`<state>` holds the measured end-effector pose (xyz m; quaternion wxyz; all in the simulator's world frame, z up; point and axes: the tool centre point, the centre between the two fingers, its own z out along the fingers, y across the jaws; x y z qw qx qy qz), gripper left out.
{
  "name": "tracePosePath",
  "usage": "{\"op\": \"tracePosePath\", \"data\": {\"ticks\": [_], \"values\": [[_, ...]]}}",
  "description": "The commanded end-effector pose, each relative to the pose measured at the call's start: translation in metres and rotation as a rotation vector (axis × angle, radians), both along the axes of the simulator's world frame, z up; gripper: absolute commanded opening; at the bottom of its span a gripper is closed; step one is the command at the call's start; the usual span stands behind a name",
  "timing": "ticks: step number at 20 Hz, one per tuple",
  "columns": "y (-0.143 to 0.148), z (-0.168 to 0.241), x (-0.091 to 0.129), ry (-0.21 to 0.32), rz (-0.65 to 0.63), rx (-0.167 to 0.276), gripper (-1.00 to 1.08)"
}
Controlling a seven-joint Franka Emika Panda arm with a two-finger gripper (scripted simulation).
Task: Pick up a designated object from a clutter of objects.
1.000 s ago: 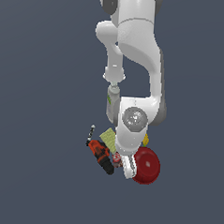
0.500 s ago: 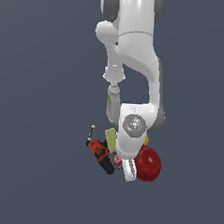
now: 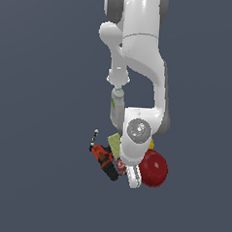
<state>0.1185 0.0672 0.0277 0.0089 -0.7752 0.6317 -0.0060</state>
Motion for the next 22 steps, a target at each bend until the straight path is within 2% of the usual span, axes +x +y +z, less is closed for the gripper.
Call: {"op": "tracePosePath", "data": {"ticks": [1, 2, 8, 13, 22], "values": [[-0.006, -0.011, -0.007, 0.021, -0.007, -0.006, -1.0], [0.0, 0.001, 0.0, -0.001, 0.0, 0.001, -1.0], [-0.001, 0.011, -0.001, 0.0, -0.001, 0.001, -1.0], [-0.005, 0.036, -0.004, 0.002, -0.001, 0.001, -1.0], [-0.017, 0.122, -0.011, 0.008, -0.005, 0.0, -1.0]]}}
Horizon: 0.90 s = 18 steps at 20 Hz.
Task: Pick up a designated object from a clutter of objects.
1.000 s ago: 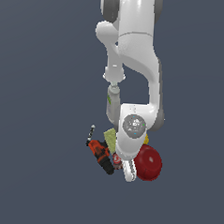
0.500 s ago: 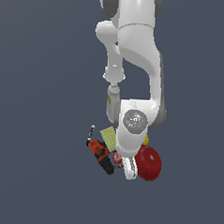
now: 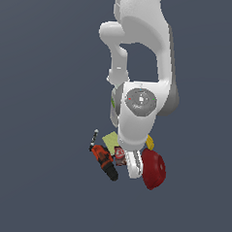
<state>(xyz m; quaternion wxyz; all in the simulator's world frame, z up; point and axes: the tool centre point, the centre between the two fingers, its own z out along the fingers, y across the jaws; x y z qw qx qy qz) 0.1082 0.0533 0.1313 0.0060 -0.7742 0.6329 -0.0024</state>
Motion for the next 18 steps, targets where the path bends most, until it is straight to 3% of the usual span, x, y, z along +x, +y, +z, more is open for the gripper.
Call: {"op": "tracePosePath", "data": {"ticks": [1, 11, 18], "values": [[-0.005, 0.03, -0.002, 0.0, -0.002, -0.001, -1.0], [-0.02, 0.144, -0.009, 0.007, -0.005, -0.005, -1.0], [-0.026, 0.196, -0.011, 0.01, -0.005, -0.007, -1.0]]}}
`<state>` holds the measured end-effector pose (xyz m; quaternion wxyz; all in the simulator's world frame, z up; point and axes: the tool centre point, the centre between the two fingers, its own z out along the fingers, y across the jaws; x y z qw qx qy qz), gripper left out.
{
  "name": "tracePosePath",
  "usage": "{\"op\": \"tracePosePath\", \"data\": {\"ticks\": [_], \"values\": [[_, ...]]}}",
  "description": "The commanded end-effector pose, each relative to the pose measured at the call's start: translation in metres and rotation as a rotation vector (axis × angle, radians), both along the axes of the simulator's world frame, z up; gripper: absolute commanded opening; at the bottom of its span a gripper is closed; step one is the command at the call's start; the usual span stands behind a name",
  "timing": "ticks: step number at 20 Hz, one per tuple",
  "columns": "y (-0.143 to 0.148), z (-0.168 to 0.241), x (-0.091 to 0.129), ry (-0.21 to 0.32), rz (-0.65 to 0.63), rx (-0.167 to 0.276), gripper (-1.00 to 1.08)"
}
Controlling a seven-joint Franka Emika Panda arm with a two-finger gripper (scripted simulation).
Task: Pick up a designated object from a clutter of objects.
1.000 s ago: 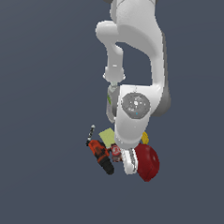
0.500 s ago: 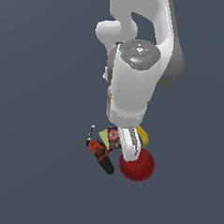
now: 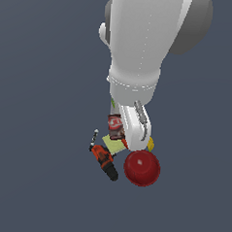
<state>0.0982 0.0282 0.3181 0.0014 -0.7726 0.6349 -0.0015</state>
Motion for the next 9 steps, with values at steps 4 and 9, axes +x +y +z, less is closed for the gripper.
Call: {"op": "tracePosePath", "data": {"ticks": [4, 9], "values": [[-0.003, 0.025, 0.0, 0.003, 0.001, -0.001, -1.0], [-0.003, 0.031, 0.0, 0.004, 0.001, -0.001, -1.0]]}}
